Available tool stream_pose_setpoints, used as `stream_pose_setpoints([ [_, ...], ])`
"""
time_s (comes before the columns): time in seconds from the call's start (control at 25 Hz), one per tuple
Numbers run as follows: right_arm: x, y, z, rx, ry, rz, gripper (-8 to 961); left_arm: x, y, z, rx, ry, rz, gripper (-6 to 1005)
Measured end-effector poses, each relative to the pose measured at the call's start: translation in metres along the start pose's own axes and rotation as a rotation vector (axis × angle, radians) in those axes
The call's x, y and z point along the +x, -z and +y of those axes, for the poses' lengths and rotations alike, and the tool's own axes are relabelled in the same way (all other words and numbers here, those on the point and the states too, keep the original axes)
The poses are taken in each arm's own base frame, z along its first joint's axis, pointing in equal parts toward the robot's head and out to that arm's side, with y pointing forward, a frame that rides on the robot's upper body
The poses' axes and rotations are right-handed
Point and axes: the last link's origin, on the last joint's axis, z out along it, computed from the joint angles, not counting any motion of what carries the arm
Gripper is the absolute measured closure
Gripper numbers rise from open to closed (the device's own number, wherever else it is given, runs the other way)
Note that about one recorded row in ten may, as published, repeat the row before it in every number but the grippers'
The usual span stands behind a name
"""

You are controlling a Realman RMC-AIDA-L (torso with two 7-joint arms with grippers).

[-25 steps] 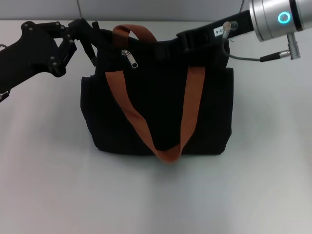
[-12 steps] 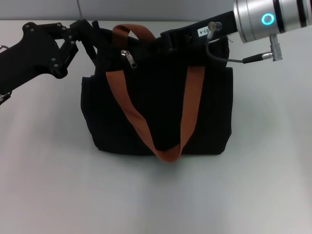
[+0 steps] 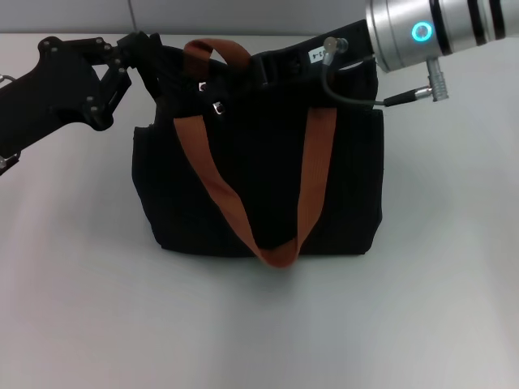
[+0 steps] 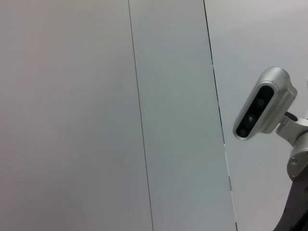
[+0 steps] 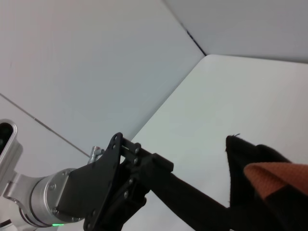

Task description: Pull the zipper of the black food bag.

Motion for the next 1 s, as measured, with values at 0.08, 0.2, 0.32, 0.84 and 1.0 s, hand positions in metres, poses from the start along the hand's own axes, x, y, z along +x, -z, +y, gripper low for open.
stream_pose_setpoints([
  [0.08,-0.0006,-0.0022,0.001,-0.006,-0.003,0.004,667,0.0001,0.0,0.0001,-0.001,0.0,0.001,979],
  [0.2,-0.0022,-0.0029,0.0041,-0.027,-0.004,-0.007,667,0.0002,0.0,0.0002,-0.002,0.0,0.001,979],
  [0.32,-0.002,-0.002,0.0041,-0.034,-0.004,-0.016,667,0.0004,0.0,0.0005,-0.003,0.0,0.003,979],
  [0.84,-0.0017,0.0031,-0.0024,0.01,0.019,-0.016,668,0.0027,0.0029,0.0009,-0.004,0.007,0.018,979],
  [1.0,-0.001,-0.0035,-0.0006,0.014,0.036,-0.005,668,0.0032,0.0027,0.002,-0.009,0.007,0.024,979],
])
